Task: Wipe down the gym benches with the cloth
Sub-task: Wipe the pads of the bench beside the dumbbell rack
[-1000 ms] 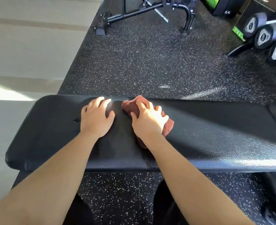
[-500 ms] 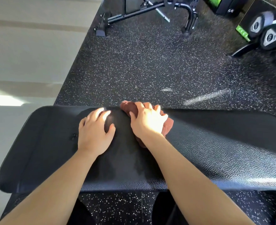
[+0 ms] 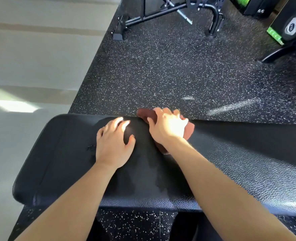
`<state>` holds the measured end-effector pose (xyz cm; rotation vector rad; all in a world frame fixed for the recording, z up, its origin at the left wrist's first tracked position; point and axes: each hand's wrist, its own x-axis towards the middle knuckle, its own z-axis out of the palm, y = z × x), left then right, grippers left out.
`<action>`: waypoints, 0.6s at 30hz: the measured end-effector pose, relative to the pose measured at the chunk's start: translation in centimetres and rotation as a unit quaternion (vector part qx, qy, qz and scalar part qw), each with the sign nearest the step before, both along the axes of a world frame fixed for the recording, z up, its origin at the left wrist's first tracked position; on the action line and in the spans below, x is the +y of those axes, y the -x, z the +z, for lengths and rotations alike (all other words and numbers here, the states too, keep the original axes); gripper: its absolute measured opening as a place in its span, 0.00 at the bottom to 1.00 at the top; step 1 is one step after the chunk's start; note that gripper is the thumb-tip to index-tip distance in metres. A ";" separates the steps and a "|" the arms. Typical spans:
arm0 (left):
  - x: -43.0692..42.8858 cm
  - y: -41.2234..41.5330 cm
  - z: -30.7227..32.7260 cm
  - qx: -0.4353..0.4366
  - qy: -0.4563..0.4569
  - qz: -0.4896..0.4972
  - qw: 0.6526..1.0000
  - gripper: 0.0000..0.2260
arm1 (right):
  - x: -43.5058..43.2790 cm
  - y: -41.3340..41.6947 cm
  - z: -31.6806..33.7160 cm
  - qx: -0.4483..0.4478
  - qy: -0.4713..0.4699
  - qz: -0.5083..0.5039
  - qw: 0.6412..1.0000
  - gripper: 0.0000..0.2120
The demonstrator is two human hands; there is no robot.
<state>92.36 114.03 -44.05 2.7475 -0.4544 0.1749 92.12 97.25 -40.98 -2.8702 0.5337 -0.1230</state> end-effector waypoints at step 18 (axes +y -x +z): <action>5.7 0.5 0.5 -0.018 0.044 -0.041 0.998 0.16 | 4.5 7.5 -0.5 -0.028 0.026 0.012 0.999 0.17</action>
